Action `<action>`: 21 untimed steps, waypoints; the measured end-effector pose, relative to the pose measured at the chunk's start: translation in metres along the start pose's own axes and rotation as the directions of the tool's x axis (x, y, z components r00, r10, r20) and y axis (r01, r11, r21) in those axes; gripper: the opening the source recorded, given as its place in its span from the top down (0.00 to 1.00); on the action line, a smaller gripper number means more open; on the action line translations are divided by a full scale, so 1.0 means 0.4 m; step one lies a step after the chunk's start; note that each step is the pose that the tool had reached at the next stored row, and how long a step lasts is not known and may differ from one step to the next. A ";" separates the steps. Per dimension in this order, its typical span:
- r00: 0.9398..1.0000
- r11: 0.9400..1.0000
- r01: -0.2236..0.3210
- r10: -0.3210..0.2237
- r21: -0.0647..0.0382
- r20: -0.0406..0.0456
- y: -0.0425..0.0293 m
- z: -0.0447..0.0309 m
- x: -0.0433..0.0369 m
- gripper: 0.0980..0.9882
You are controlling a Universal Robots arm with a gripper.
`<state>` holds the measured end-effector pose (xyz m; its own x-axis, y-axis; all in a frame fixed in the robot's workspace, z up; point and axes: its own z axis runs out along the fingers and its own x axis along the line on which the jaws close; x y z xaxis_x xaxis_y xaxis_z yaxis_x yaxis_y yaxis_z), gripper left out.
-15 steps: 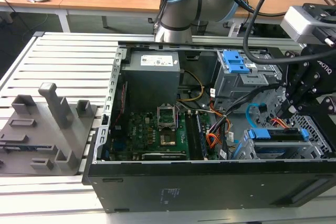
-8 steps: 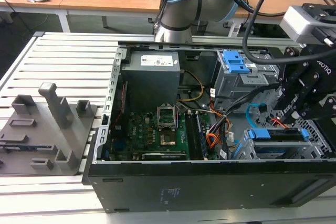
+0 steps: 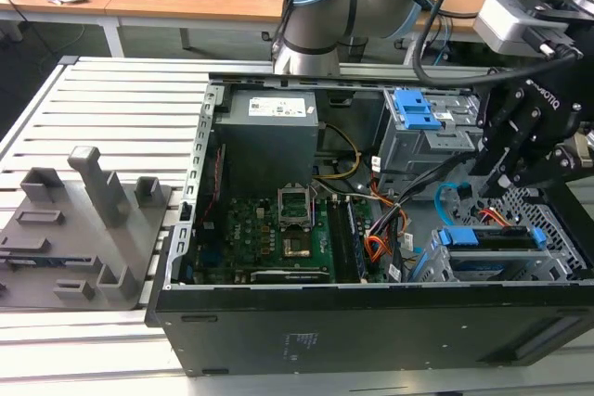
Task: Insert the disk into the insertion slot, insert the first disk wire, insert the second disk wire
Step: 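Insert the second disk wire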
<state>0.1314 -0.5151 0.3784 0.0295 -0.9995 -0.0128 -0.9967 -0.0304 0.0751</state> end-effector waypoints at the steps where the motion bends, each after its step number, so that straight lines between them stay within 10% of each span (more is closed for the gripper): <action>1: 1.000 1.000 0.000 0.000 0.000 0.000 0.007 0.001 -0.001 0.70; 9: 0.998 0.998 0.067 -0.067 -0.001 -0.006 0.023 0.018 -0.036 0.70; 14: 0.994 0.995 0.095 -0.095 -0.007 -0.051 0.029 0.032 -0.055 0.70; 21: 0.977 0.980 0.197 -0.198 -0.011 -0.074 0.028 0.050 -0.055 0.70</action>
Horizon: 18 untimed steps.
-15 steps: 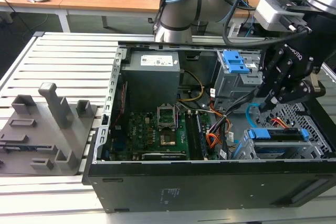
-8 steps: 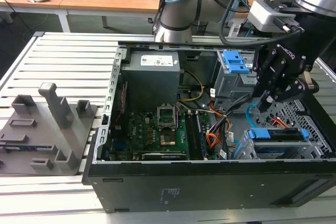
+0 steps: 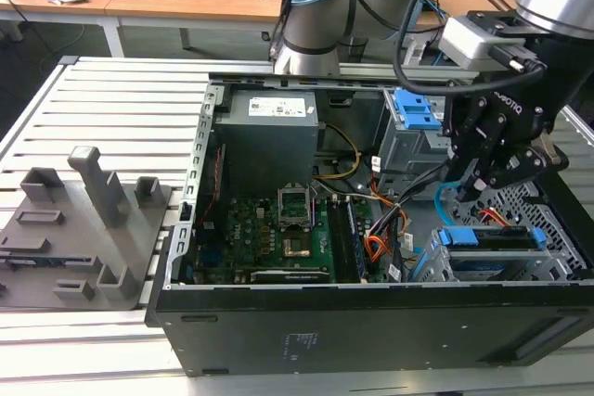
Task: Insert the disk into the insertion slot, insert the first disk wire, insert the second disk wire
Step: 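Insert the second disk wire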
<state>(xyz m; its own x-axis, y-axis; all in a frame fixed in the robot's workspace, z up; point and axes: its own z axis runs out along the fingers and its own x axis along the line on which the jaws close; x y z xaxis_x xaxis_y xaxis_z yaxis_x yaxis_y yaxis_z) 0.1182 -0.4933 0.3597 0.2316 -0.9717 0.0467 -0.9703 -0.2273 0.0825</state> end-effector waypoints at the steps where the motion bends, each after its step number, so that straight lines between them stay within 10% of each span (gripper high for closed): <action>1: 1.000 1.000 0.001 -0.001 0.000 0.000 0.000 0.003 0.000 0.70; 13: 1.000 1.000 0.001 -0.001 -0.002 -0.008 -0.002 0.010 0.004 0.90; 18: 1.000 1.000 0.001 -0.001 -0.002 -0.008 0.016 0.015 0.084 0.90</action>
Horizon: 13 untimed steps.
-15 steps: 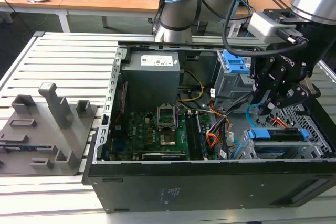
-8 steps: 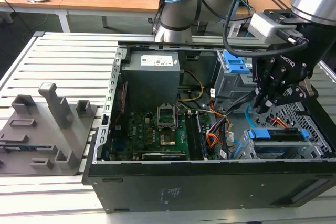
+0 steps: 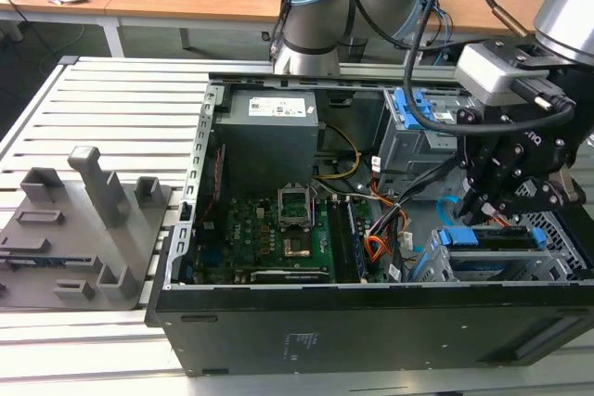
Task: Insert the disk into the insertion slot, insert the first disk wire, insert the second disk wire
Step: 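Insert the second disk wire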
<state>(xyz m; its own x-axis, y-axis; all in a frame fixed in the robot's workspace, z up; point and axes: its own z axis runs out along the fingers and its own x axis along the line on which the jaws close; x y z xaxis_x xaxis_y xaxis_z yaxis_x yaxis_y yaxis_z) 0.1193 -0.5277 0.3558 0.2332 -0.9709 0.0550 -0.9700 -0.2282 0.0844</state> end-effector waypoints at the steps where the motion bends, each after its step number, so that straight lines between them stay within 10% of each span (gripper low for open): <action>1: 1.000 1.000 0.000 0.000 0.000 0.000 0.002 0.001 0.016 0.90; 10: 1.000 1.000 -0.002 0.002 -0.001 0.006 -0.029 0.002 0.034 0.89; 13: 1.000 1.000 -0.002 0.002 -0.002 0.005 -0.029 0.001 0.034 0.75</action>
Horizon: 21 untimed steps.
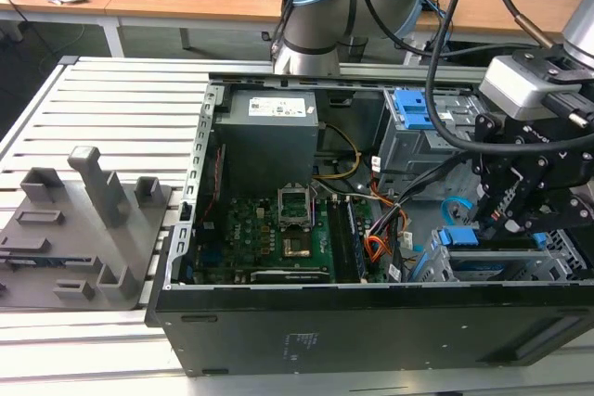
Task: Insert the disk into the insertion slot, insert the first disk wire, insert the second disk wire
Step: 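Insert the second disk wire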
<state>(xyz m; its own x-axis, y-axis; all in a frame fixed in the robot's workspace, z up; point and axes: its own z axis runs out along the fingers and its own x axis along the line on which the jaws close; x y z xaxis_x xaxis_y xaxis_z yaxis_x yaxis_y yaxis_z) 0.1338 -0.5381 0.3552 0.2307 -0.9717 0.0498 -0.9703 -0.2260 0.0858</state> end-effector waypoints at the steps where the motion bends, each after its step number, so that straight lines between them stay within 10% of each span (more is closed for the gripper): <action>1: 1.000 1.000 0.000 0.000 0.000 0.000 0.000 -0.001 -0.002 0.75; 21: 1.000 1.000 -0.001 0.001 -0.002 -0.011 0.011 0.006 -0.059 0.75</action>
<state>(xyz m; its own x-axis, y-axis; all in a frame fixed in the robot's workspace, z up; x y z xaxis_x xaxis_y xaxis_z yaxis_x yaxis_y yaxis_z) 0.1238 -0.5166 0.3520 0.2307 -0.9711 0.0605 -0.9704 -0.2251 0.0879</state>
